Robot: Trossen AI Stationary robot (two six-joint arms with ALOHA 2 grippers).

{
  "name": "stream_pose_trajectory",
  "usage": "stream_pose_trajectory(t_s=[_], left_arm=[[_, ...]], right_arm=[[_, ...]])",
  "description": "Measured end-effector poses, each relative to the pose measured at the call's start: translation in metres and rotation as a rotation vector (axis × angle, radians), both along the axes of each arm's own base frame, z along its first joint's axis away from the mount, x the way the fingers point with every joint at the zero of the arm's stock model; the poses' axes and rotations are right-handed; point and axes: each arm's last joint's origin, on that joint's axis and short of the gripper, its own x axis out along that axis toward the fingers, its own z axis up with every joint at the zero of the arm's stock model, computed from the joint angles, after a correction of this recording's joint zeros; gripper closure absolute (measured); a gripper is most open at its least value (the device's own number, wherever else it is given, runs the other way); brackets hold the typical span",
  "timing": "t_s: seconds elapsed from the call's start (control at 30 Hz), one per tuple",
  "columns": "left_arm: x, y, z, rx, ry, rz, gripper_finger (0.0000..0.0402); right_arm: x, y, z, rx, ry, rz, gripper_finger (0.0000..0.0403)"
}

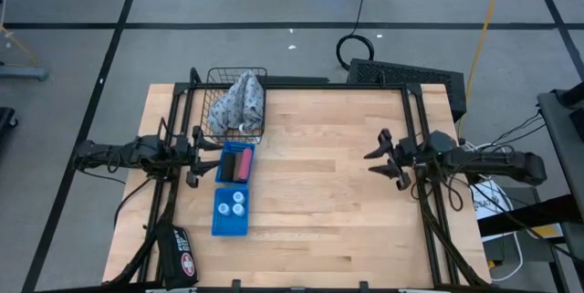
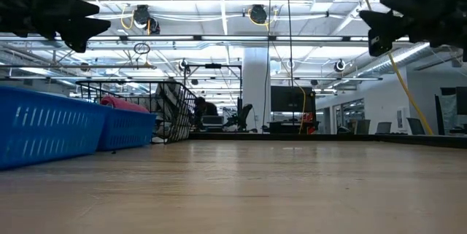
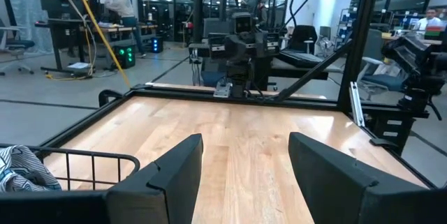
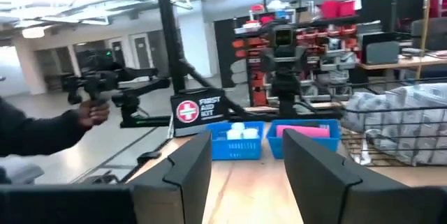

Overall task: Pick & Place Medicine items
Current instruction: Return to Home Position

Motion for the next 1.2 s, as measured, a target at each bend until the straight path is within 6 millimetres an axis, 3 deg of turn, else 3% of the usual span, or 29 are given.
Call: stream_pose_trajectory(t_s=[0.27,0.6,0.77,0.97,1.2], left_arm=[[0.0,0.0,-0.001,0.022,0.015,0.002,0.0179],[0.0,0.0,-0.003,0.027,0.03,0.002,0.0178],[0.0,0.0,-0.002,0.027,0.026,0.002,0.0178],[0.0,0.0,-0.002,0.026,0.021,0.002,0.0178],[0.0,0.0,-0.002,0.026,0.021,0.003,0.0178]], right_arm=[[-0.001,0.007,-0.011,-0.049,0.095,-0.005,0.0242],[-0.015,0.008,-0.006,-0.086,0.012,-0.018,0.0238],[-0.015,0.005,-0.006,-0.091,0.01,-0.13,0.0242],[-0.014,-0.001,-0.016,-0.02,0.124,-0.313,0.0239],[-0.013,-0.001,-0.017,-0.026,0.141,-0.318,0.0237]])
